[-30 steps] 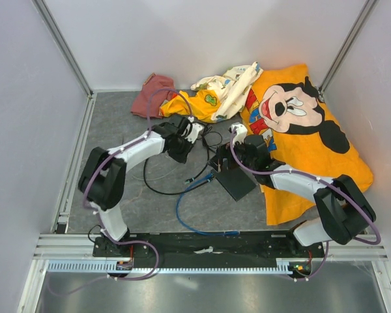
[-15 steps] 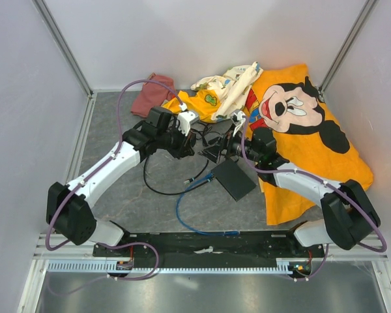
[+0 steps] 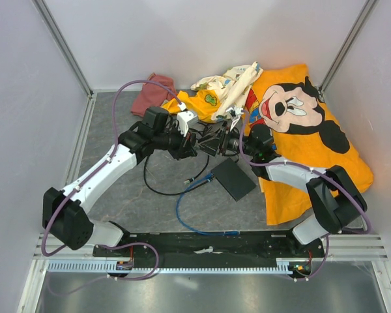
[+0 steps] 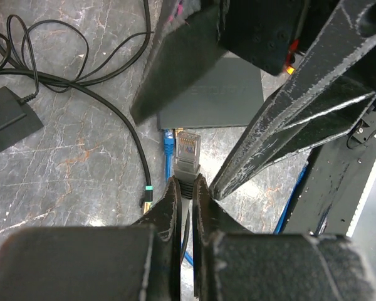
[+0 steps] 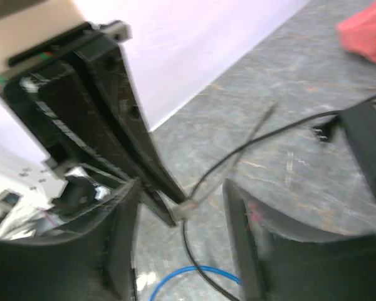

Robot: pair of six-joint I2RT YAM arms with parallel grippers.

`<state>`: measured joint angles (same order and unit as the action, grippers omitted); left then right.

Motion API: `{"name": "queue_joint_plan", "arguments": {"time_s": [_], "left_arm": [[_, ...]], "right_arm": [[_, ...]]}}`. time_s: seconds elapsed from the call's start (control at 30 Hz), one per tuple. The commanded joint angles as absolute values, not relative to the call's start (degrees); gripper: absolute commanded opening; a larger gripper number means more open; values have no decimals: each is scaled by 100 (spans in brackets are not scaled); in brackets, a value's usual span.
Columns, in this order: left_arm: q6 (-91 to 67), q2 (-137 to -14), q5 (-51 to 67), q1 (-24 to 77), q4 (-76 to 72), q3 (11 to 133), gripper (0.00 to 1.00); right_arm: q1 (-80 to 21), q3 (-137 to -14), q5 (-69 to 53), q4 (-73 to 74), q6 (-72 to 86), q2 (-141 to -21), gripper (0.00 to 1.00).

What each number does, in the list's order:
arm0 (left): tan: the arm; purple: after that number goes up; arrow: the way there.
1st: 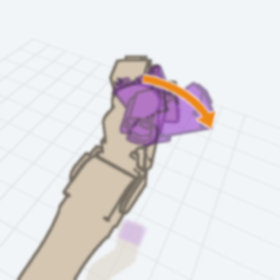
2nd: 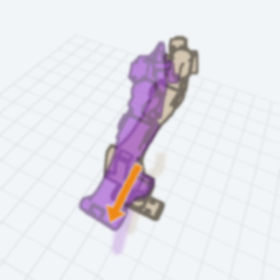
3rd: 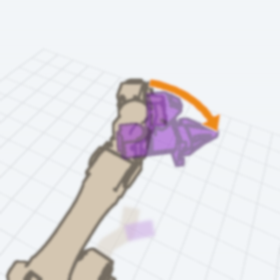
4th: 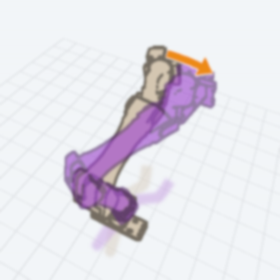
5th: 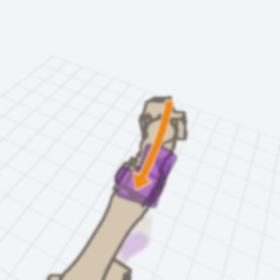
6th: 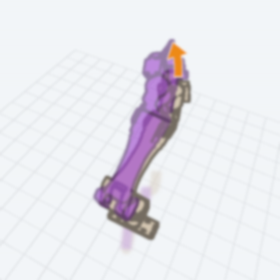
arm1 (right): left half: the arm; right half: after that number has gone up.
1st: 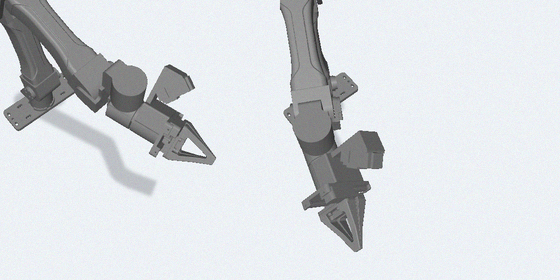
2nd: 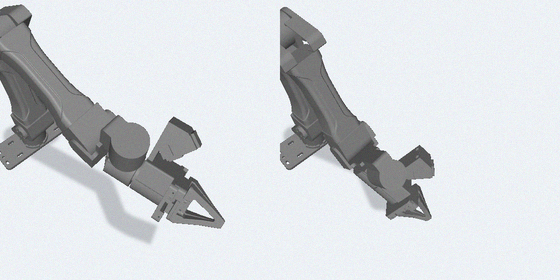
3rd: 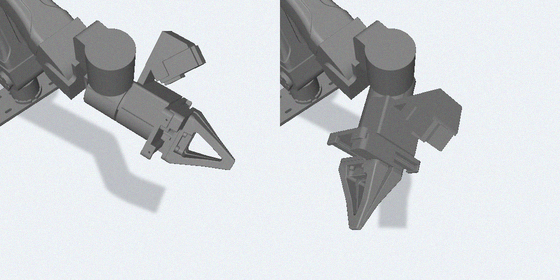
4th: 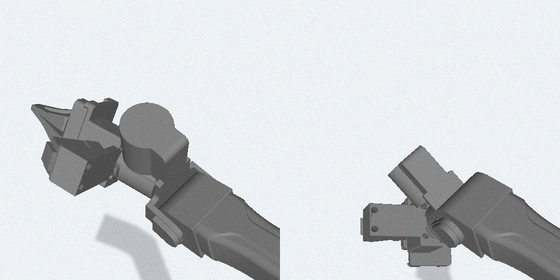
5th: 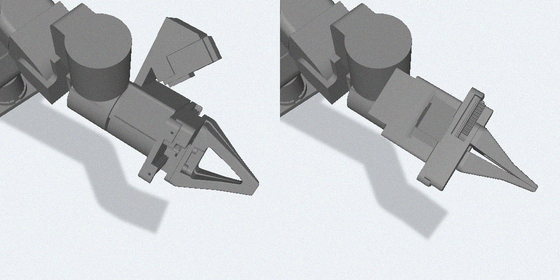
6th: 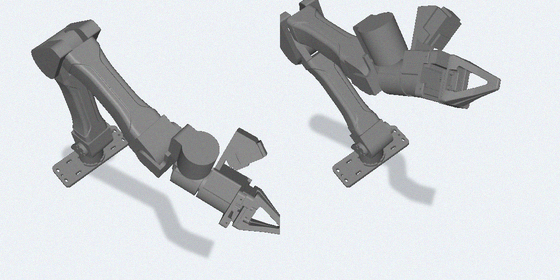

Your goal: Insert the plug into the switch port

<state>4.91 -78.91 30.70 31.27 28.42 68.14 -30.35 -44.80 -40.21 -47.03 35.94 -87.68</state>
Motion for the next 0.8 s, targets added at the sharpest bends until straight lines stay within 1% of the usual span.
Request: {"name": "queue_joint_plan", "arguments": {"time_s": [0.0, 0.03, 0.13, 0.3, 0.47, 0.5, 0.53, 0.6, 0.63, 0.67, 0.7, 0.77], "left_arm": [[334, -7717, 3480, 3164, 2505, 6803, 2], [317, -7717, 3489, 3164, 2487, 6803, 2], [290, -7691, 3524, 3164, 2409, 6785, 2], [167, -7532, 3595, 3155, 2171, 6645, 2], [44, -7392, 3533, 3155, 1978, 6522, 2], [53, -7357, 3516, 3147, 1951, 6504, 2], [53, -7339, 3507, 3146, 1934, 6478, 2], [-114, -7313, 3498, 3146, 1820, 6407, 2], [-140, -7295, 3481, 3146, 1767, 6381, 2], [-193, -7286, 3446, 3146, 1697, 6337, 2], [-219, -7286, 3411, 3146, 1688, 6328, 3], [-316, -7269, 3174, 3155, 1696, 6311, 10]], "right_arm": [[-3015, -4623, -4385, -5607, 3919, -8921, 56], [-3006, -4614, -4403, -5660, 3998, -8947, 50], [-3015, -4570, -4438, -5774, 4060, -9000, 43], [-3015, -4395, -4439, -6003, 4175, -9053, 41], [-2988, -4254, -4403, -6336, 4315, -9079, 32], [-2988, -4210, -4395, -6398, 4385, -9079, 29], [-2988, -4184, -4386, -6459, 4421, -9079, 24], [-2988, -4149, -4395, -6609, 4543, -9097, 17], [-2988, -4140, -4395, -6653, 4570, -9105, 7], [-2988, -4114, -4377, -6706, 4596, -9097, 2], [-2980, -4096, -4342, -6706, 4623, -9079, 0], [-2980, -4043, -4194, -6628, 4649, -8957, 0]]}}
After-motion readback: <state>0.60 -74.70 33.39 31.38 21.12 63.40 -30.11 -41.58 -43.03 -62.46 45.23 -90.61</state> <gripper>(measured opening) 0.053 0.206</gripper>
